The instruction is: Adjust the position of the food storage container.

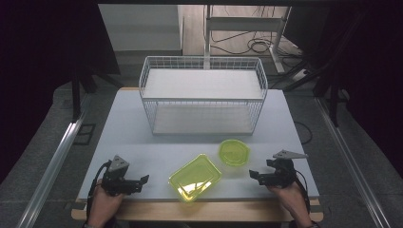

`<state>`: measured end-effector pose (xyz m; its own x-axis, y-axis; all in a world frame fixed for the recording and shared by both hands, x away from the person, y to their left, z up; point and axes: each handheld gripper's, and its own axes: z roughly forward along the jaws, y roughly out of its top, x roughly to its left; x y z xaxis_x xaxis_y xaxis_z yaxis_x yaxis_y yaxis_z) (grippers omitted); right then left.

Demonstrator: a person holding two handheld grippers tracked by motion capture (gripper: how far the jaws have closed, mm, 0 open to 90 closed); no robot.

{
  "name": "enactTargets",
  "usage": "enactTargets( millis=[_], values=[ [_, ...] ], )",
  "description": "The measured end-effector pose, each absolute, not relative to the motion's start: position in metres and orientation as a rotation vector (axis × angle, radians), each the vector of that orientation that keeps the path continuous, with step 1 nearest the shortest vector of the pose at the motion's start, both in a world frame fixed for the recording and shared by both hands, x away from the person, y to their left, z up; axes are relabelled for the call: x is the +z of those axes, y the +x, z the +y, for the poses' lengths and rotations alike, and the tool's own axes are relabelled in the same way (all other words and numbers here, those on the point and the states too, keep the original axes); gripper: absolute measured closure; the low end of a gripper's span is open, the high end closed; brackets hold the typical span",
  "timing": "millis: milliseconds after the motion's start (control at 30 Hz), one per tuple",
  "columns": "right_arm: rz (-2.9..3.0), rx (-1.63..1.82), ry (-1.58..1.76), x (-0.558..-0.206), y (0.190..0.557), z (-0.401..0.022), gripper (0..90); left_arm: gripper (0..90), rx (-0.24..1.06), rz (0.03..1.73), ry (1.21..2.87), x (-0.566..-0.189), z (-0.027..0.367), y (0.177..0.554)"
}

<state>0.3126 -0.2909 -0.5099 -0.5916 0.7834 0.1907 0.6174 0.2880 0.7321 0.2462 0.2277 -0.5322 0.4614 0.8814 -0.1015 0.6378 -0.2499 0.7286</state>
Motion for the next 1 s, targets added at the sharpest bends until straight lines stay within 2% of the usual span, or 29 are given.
enactTargets(
  millis=[267,700,733,833,933,967,1000],
  values=[
    [2.374,1.130,1.264,-0.505,0.314,-0.291,21.5,4.9,0.436,1.248,2.007,-0.533,0.224,0.246],
    [2.388,1.101,1.228,-0.496,0.314,-0.288,36.6,4.4,0.478,1.204,2.024,-0.537,0.223,0.247],
    [2.382,1.101,1.225,-0.494,0.314,-0.288,40.4,4.3,0.485,1.195,2.022,-0.537,0.222,0.247],
    [2.377,1.112,1.224,-0.490,0.314,-0.288,44.4,4.3,0.490,1.189,2.024,-0.537,0.222,0.247],
    [2.402,1.106,1.207,-0.484,0.316,-0.285,55.6,4.3,0.488,1.188,2.031,-0.537,0.222,0.248],
    [2.402,1.106,1.207,-0.484,0.316,-0.285,55.6,4.3,0.488,1.187,2.033,-0.538,0.221,0.248],
    [2.422,1.089,1.192,-0.482,0.317,-0.281,62.0,4.3,0.488,1.186,2.034,-0.538,0.221,0.248]
  ],
)
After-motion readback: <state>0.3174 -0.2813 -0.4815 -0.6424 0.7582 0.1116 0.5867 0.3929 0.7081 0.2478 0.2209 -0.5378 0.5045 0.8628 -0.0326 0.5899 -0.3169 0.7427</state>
